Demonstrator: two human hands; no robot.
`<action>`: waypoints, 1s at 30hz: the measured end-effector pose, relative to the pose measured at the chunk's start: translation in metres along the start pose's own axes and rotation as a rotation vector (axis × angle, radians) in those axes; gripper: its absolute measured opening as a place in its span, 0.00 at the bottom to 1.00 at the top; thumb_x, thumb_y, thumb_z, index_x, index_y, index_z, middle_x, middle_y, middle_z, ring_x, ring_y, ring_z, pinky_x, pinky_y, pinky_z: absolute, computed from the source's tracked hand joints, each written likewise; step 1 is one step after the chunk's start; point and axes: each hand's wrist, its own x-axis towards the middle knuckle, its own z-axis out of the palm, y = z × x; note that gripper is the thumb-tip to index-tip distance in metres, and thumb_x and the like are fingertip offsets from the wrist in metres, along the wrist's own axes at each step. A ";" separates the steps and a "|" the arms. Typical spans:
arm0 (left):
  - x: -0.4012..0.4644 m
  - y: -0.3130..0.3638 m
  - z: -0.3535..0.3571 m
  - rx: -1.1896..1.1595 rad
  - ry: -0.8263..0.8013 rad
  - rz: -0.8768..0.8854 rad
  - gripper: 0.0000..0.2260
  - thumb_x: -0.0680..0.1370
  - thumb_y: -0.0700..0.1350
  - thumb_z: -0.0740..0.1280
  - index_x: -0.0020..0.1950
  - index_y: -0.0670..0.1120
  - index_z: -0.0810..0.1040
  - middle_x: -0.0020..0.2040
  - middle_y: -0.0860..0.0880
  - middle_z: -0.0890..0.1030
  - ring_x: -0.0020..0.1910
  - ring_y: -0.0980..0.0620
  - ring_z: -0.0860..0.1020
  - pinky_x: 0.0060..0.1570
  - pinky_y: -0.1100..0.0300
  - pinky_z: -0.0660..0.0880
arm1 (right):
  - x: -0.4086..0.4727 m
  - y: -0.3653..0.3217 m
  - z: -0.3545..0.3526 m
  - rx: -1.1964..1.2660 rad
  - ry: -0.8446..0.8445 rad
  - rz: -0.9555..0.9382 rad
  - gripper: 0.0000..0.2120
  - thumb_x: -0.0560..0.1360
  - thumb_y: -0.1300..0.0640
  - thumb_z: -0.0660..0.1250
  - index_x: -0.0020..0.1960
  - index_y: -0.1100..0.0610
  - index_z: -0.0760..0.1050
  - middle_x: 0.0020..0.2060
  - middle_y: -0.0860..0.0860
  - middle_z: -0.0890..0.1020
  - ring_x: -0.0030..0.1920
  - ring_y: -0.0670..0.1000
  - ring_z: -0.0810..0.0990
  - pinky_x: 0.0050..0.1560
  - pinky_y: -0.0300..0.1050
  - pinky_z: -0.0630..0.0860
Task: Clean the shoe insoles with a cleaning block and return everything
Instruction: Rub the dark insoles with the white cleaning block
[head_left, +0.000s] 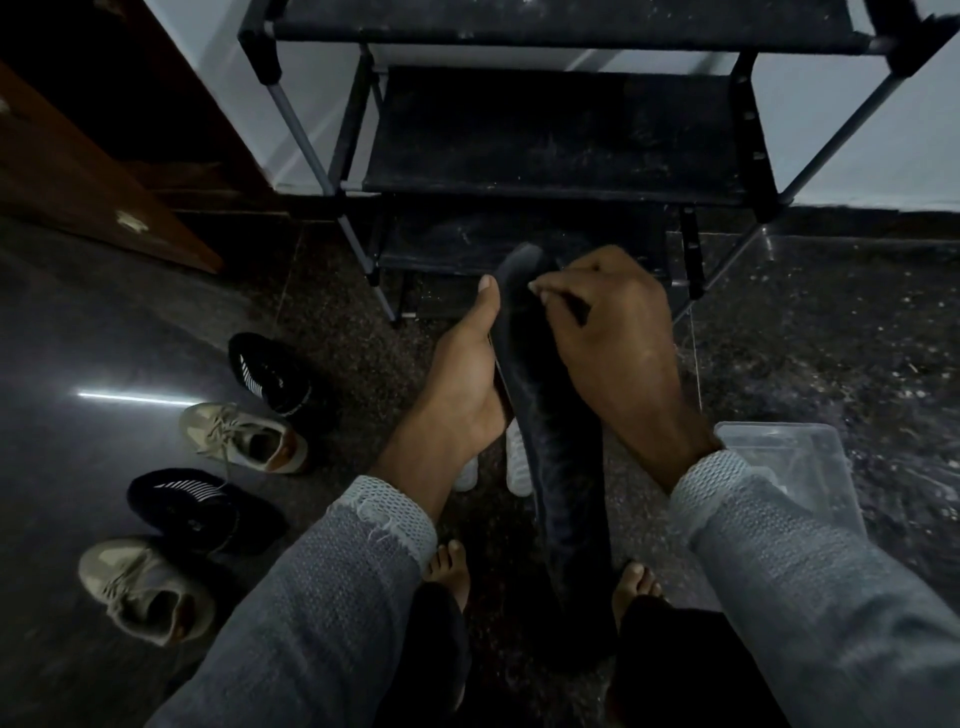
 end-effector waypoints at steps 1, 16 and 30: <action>0.000 0.000 0.000 -0.004 0.003 -0.001 0.23 0.82 0.58 0.54 0.59 0.44 0.79 0.56 0.42 0.83 0.55 0.47 0.82 0.55 0.54 0.78 | -0.002 -0.003 0.001 0.025 -0.019 -0.024 0.07 0.75 0.62 0.68 0.51 0.58 0.83 0.45 0.53 0.79 0.43 0.49 0.79 0.46 0.45 0.78; 0.000 0.000 0.001 0.017 -0.003 -0.006 0.22 0.82 0.58 0.54 0.59 0.44 0.80 0.57 0.42 0.83 0.56 0.46 0.81 0.56 0.53 0.77 | -0.001 -0.003 0.000 0.036 -0.009 -0.055 0.07 0.76 0.62 0.68 0.51 0.60 0.83 0.45 0.54 0.80 0.44 0.50 0.79 0.46 0.47 0.79; -0.004 0.002 0.006 0.018 0.023 0.002 0.21 0.83 0.56 0.54 0.59 0.44 0.80 0.55 0.42 0.83 0.53 0.47 0.82 0.53 0.54 0.79 | -0.002 -0.003 -0.002 0.011 -0.025 -0.076 0.07 0.76 0.62 0.68 0.51 0.59 0.83 0.45 0.53 0.80 0.44 0.49 0.79 0.46 0.39 0.77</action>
